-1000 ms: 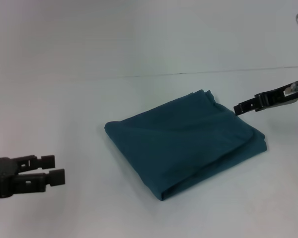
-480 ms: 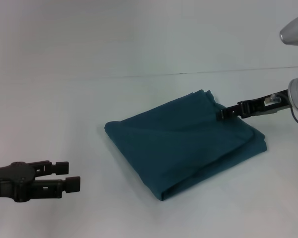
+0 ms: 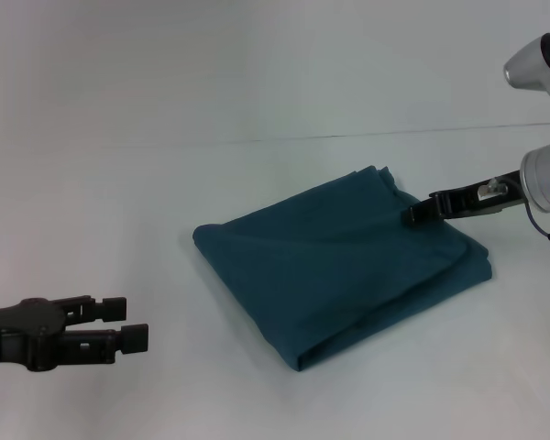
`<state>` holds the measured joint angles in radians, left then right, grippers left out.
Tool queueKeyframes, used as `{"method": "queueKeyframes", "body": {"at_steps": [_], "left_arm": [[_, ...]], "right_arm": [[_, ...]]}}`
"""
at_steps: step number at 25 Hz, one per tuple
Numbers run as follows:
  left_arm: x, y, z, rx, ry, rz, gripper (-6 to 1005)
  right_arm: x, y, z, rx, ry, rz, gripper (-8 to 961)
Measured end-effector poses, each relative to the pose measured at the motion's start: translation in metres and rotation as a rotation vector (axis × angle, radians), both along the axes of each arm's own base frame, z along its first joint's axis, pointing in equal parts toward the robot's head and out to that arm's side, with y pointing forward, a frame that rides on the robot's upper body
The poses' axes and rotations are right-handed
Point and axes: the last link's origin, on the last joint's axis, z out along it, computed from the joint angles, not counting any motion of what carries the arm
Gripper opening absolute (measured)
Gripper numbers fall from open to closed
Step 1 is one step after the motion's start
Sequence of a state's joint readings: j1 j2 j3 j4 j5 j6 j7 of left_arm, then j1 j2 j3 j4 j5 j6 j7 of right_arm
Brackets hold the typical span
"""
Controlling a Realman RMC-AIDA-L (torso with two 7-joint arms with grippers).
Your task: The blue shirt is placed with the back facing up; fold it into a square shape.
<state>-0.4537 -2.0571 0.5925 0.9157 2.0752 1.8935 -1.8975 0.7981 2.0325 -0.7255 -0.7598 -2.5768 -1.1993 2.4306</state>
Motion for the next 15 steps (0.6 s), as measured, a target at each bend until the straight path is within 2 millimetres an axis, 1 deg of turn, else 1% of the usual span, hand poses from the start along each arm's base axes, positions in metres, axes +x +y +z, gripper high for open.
{"method": "queueKeyframes", "body": {"at_steps": [5,10,13,15], "left_arm": [[0.0001,0.0003,0.0001,0.001,0.001,0.000,945],[-0.0008,-0.0001,-0.0016,-0.002,-0.005,0.005,945],[-0.0012,0.0000,-0.0020,-0.001,-0.004,0.007,945],[-0.0018,-0.0001,-0.0024,-0.004,0.000,0.009,946]], "right_arm": [[-0.0001,0.0004,-0.0022,-0.001,-0.002,0.003,602],[0.0000,0.0020,-0.0024,0.009,-0.011,0.013,353],[-0.0007,0.0041,-0.0019,0.027,-0.012,0.022,112],[-0.0026,0.0057,-0.0008,0.047,0.001,0.033,74]]}}
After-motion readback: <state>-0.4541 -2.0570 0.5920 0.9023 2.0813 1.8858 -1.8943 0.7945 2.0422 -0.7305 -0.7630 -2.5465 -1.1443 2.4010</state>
